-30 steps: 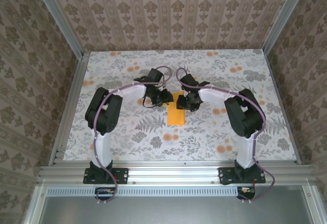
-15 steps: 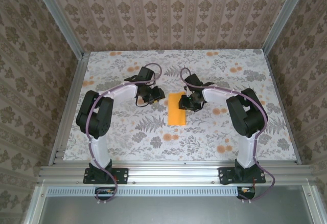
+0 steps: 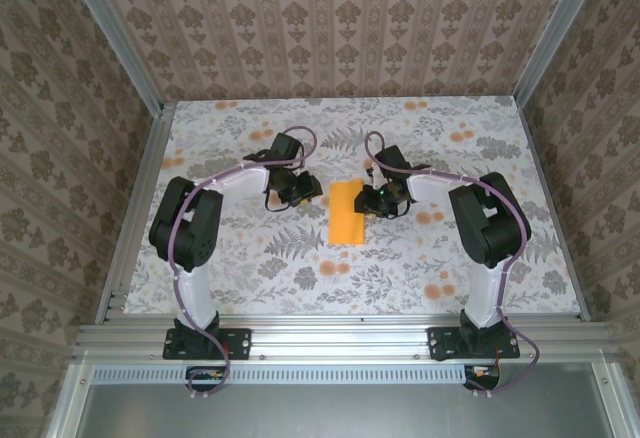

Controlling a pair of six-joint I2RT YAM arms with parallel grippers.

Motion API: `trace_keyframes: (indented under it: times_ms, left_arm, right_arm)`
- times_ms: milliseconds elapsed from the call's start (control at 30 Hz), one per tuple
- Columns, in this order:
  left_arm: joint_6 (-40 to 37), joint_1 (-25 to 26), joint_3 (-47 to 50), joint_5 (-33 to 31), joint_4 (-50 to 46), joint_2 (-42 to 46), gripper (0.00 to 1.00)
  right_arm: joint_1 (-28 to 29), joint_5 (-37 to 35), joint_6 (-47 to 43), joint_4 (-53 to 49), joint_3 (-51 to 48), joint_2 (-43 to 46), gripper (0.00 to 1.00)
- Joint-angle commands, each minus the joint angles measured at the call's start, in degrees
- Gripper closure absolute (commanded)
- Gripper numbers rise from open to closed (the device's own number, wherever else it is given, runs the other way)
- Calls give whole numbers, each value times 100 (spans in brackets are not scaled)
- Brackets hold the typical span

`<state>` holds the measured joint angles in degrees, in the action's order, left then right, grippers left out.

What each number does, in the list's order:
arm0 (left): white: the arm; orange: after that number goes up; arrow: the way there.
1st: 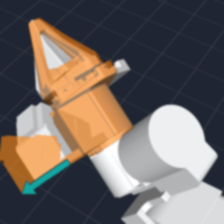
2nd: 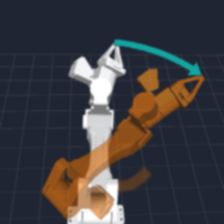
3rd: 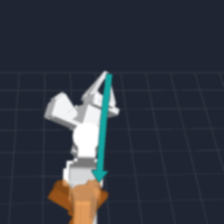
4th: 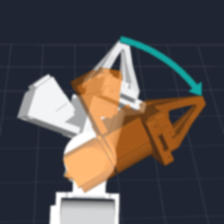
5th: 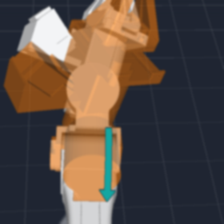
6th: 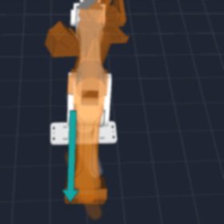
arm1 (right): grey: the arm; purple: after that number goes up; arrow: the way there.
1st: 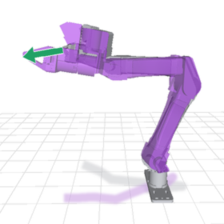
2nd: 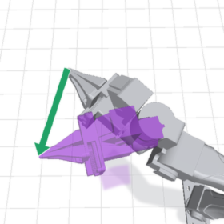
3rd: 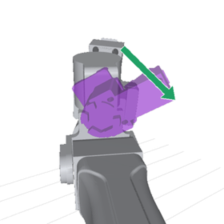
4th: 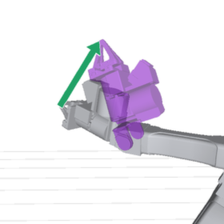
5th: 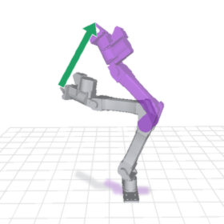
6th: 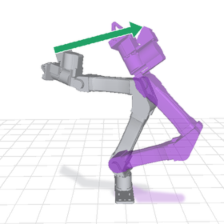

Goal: Fold a paper plane with a square sheet of paper (pick it up from the middle)
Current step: Hold the square sheet of paper at the center of the table.

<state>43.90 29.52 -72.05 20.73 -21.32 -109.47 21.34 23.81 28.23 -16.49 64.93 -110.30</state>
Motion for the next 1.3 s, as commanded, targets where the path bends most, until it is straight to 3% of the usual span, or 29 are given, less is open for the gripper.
trace_keyframes:
  times_ms: [0, 233, 767, 1267]
  left_arm:
    - [-37, -25, 214, 48, -10, 180, 66]
    - [143, -21, 236, 152, 92, 145, 66]
    - [234, 63, 255, 71, 231, 189, 67]
    - [224, 157, 279, 106, 286, 189, 67]
  right_arm:
    - [-25, 12, -193, 82, -228, -124, 72]
    - [-24, -145, -340, -157, -137, -310, 66]
    - [135, -1138, -122, -1002, 267, -767, 66]
    - [258, -1352, -39, -1187, 414, -969, 61]
